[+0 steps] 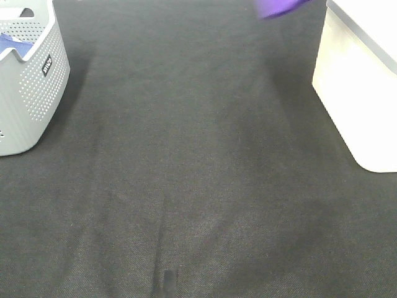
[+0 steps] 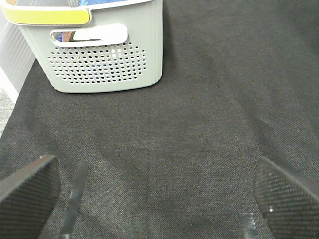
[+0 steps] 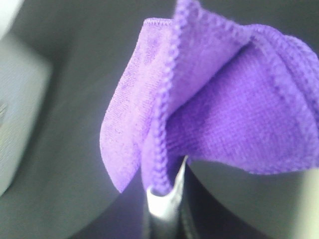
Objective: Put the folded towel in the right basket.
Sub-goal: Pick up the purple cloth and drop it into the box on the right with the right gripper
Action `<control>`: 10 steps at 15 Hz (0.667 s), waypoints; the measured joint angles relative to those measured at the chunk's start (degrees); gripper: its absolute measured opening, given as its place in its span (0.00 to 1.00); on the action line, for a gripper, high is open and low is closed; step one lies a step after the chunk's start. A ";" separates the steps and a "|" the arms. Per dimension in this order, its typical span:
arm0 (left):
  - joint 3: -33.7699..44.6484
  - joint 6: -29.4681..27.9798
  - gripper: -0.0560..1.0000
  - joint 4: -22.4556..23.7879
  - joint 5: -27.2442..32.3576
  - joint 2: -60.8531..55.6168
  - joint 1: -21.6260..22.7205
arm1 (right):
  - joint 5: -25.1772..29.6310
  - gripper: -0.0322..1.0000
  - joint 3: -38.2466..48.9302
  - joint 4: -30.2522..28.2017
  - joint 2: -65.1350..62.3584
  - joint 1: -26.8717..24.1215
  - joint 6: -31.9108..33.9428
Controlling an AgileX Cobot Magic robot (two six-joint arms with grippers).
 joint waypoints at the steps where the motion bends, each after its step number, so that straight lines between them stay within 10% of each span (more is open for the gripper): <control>1: 0.00 0.00 0.99 0.00 0.00 0.00 0.00 | 0.23 0.07 -0.52 -0.69 0.00 -4.01 0.00; 4: 0.00 0.00 0.99 0.00 0.00 0.00 0.00 | 0.63 0.07 -0.57 -10.54 0.06 -15.18 0.00; 10: 0.00 0.00 0.99 0.00 0.00 0.00 0.00 | 1.15 0.24 -0.17 -14.61 2.86 -15.18 -0.17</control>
